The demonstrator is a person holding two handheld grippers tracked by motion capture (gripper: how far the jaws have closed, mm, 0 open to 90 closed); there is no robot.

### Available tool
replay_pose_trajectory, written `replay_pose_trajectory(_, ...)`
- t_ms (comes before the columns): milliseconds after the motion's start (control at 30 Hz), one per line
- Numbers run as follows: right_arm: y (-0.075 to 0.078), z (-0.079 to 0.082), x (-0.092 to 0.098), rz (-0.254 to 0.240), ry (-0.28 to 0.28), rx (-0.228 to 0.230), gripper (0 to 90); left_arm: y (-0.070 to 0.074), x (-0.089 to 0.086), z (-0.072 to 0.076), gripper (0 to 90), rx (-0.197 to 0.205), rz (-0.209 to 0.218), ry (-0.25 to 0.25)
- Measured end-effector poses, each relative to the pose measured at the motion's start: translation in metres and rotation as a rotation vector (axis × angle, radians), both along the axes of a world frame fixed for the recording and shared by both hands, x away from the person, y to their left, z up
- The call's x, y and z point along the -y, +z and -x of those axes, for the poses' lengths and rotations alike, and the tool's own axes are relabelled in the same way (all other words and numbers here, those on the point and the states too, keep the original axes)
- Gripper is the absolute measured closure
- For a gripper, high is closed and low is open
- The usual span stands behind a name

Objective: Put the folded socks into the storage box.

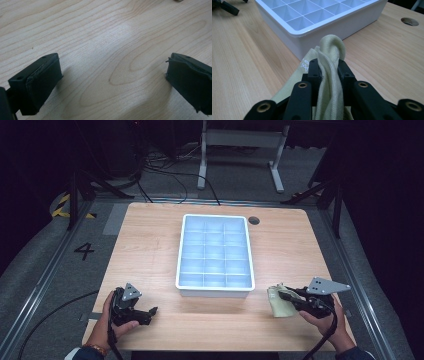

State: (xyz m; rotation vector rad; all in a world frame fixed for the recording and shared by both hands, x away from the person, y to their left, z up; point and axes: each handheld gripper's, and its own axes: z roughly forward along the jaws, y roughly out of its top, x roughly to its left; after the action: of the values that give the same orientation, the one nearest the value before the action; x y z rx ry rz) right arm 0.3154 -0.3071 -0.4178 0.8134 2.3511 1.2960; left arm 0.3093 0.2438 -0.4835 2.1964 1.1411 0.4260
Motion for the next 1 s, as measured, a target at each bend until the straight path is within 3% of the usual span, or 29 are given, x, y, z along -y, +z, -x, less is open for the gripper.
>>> replay_pose_trajectory(400, 0.021, -0.013, -0.006, -0.016, 0.006, 0.050, 76.8, 0.000, 0.000, 0.000, 0.2, -0.001, 0.000, 0.001)
replay_pose_trajectory(633, 0.036, -0.024, -0.019, -0.019, 0.023, 0.083, 76.7, 0.000, 0.000, 0.000, 0.2, -0.003, 0.001, -0.002)
replay_pose_trajectory(1000, 0.043, -0.038, -0.037, 0.002, 0.062, 0.097, 76.7, 0.000, 0.000, 0.000, 0.2, -0.003, 0.002, -0.002)
